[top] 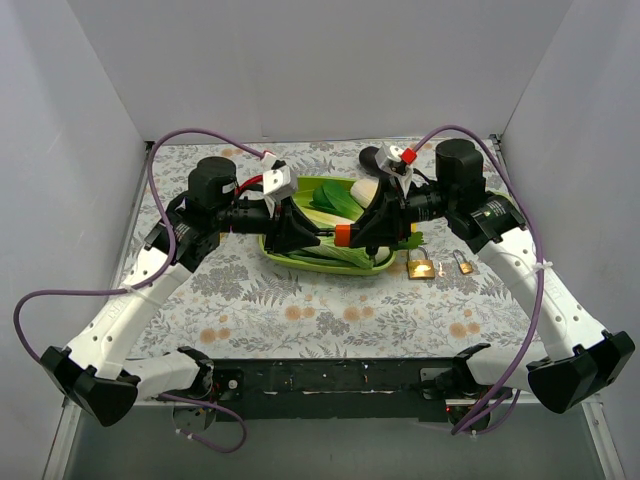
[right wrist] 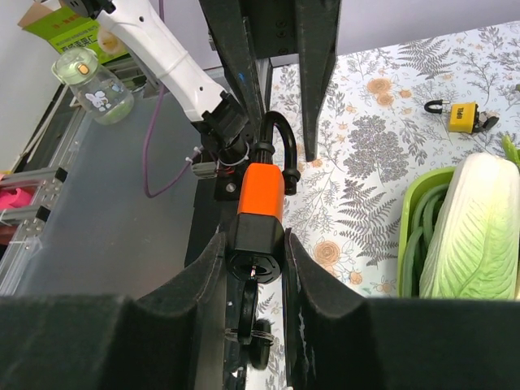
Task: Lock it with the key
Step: Lock the lock.
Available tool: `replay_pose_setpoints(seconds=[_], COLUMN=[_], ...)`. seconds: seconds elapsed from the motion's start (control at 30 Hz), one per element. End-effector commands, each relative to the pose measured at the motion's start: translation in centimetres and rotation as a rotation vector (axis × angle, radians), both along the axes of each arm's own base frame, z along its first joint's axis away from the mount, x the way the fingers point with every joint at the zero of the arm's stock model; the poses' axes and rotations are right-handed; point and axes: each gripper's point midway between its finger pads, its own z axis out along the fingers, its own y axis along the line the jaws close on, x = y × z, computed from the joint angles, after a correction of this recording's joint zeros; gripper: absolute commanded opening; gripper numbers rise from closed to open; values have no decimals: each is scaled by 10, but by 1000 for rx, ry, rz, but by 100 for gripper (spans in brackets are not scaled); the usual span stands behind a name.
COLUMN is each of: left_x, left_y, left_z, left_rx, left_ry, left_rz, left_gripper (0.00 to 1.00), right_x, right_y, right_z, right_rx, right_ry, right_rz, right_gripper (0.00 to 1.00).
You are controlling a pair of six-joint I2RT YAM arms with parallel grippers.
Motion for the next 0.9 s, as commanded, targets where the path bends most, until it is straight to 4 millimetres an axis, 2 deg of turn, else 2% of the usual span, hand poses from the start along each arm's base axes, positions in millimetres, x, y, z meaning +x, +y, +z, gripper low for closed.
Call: replay_pose_setpoints(seconds=[0.0, 0.23, 0.47, 0.6, 0.87], left_x=[-8, -24, -23, -23, -28], left_y=[-2, -7, -15, -21, -38], left_z=[9, 3, 6, 10, 12], left_rx=[-26, -23, -55, -80, -96], left_ry=[-18, 93, 181, 168, 193], left_rz=[-34, -114, -109, -117, -163], left_gripper=[21, 0, 0, 0, 0], right_x=[-1, 6, 3, -2, -12], right_y=[-3, -3, 0, 8, 29], right_z=[17, 17, 16, 16, -2], right_rx=[32, 33, 35, 52, 45], right_ry=[-87, -154, -159, -155, -136], right_rz=[-3, -37, -6, 19, 69], right_gripper=[1, 1, 1, 1, 1])
